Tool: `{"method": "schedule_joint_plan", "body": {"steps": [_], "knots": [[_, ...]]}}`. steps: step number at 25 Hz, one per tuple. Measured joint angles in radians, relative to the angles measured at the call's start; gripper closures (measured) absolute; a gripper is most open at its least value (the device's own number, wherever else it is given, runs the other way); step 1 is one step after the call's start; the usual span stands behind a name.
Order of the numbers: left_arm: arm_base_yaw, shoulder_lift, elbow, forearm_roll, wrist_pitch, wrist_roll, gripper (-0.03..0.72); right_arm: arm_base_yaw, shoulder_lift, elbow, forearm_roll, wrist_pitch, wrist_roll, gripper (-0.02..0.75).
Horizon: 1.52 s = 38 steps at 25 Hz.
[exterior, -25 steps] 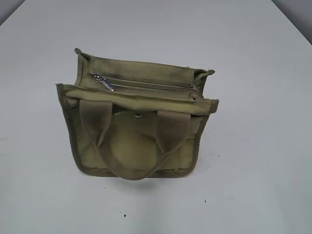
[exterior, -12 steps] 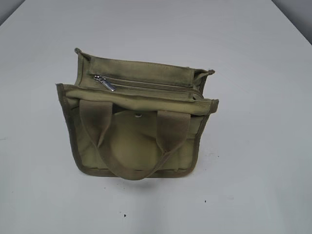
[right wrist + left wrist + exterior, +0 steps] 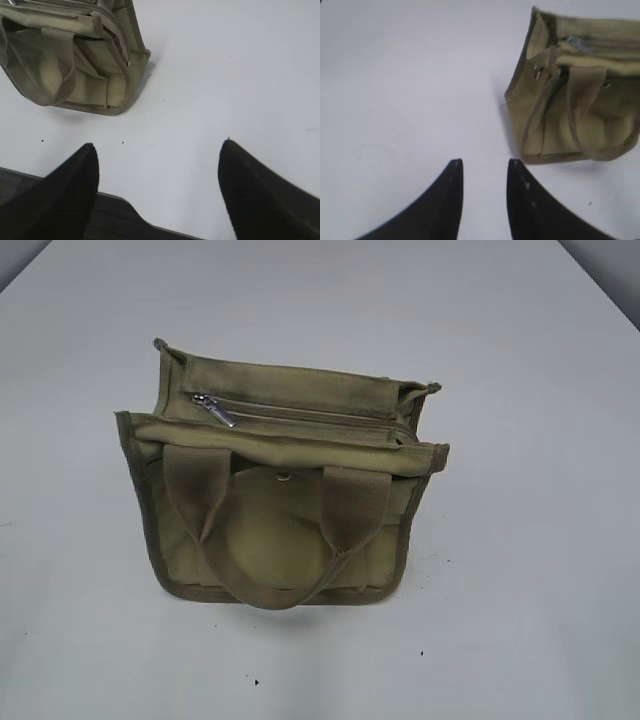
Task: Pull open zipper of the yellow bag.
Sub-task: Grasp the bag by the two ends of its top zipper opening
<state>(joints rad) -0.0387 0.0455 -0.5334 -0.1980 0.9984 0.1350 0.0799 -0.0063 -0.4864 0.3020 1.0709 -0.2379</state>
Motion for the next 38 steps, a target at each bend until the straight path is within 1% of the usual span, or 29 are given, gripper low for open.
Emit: {"method": "schedule_joint_plan", "body": {"steps": [3, 5, 7, 9, 11, 13, 14, 16, 19, 22, 25, 29, 31, 33, 36, 38], "knots": [[0.000, 0.098, -0.010, -0.139, -0.126, 0.000, 0.449, 0.000, 0.031, 0.000, 0.009, -0.010, 0.000, 0.163], [0.000, 0.205, -0.014, -0.218, -0.199, 0.000, 0.447, 0.000, 0.100, -0.001, 0.018, -0.039, -0.003, 0.163], [0.000, 0.327, -0.020, -0.312, -0.261, 0.000, 0.447, 0.013, 0.165, -0.001, 0.026, -0.118, -0.013, 0.163], [0.000, 0.472, -0.045, -0.436, -0.297, 0.009, 0.446, 0.043, 0.224, -0.001, 0.032, -0.215, -0.019, 0.163], [0.000, 0.607, -0.083, -0.559, -0.303, 0.069, 0.446, 0.079, 0.315, -0.002, 0.035, -0.294, -0.021, 0.163], [0.000, 0.745, -0.140, -0.686, -0.279, 0.164, 0.446, 0.110, 0.412, -0.004, 0.037, -0.354, -0.024, 0.163], [0.000, 0.835, -0.165, -0.729, -0.258, 0.201, 0.446, 0.124, 0.461, -0.008, 0.037, -0.378, -0.027, 0.163], [0.000, 0.960, -0.222, -0.791, -0.214, 0.237, 0.444, 0.154, 0.571, -0.028, 0.040, -0.433, -0.046, 0.163], [0.000, 1.118, -0.294, -0.824, -0.140, 0.268, 0.420, 0.200, 0.755, -0.086, 0.040, -0.501, -0.094, 0.163], [-0.003, 1.248, -0.355, -0.832, -0.087, 0.279, 0.362, 0.251, 0.944, -0.179, 0.040, -0.541, -0.164, 0.163], [-0.034, 1.342, -0.408, -0.833, -0.084, 0.285, 0.320, 0.311, 1.095, -0.287, 0.040, -0.549, -0.223, 0.163], [-0.116, 1.442, -0.485, -0.829, -0.102, 0.293, 0.308, 0.390, 1.293, -0.454, 0.041, -0.549, -0.286, 0.163], [-0.142, 1.486, -0.518, -0.824, -0.119, 0.293, 0.307, 0.418, 1.373, -0.532, 0.041, -0.543, -0.310, 0.163], [-0.157, 1.528, -0.544, -0.812, -0.129, 0.293, 0.307, 0.440, 1.443, -0.607, 0.041, -0.524, -0.325, 0.163], [-0.161, 1.581, -0.579, -0.802, -0.145, 0.293, 0.307, 0.452, 1.518, -0.711, 0.041, -0.499, -0.355, 0.165], [-0.162, 1.609, -0.597, -0.807, -0.161, 0.293, 0.307, 0.452, 1.559, -0.760, 0.041, -0.497, -0.376, 0.188]]}}
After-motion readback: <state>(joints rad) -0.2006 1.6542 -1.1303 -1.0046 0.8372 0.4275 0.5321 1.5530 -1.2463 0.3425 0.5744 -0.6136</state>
